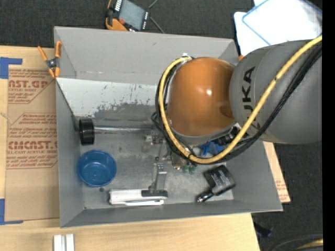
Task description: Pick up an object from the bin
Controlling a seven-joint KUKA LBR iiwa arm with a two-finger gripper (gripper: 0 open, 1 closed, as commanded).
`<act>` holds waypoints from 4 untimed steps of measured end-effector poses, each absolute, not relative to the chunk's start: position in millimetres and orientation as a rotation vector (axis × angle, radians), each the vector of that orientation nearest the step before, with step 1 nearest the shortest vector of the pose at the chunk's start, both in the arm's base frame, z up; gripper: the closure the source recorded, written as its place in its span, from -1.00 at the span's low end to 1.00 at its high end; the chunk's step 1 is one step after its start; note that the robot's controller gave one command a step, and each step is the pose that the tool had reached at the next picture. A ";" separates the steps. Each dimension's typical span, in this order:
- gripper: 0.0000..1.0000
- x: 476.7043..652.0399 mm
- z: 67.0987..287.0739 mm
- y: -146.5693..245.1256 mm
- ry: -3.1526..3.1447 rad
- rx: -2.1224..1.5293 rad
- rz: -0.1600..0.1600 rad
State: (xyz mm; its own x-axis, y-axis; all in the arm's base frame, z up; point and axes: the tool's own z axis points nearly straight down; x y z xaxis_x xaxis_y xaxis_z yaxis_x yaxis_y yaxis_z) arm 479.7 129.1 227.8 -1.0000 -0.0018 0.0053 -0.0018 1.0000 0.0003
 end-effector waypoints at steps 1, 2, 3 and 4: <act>-1.00 481.3 230.1 128.7 -3.143 0.002 -0.002; -1.00 485.5 109.4 192.6 -3.131 0.306 -0.003; -1.00 486.8 162.6 217.4 -3.146 0.262 -0.008; -1.00 500.2 99.2 243.0 -3.127 0.293 -0.004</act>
Offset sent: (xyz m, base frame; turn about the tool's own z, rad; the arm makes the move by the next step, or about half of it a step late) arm 0.0057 0.0834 -0.1578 -0.2544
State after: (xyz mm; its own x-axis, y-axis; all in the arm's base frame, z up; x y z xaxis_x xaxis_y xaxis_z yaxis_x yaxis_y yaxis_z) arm 500.2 243.0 99.2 -0.9826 -0.1859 0.0010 -0.1859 0.9826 0.0029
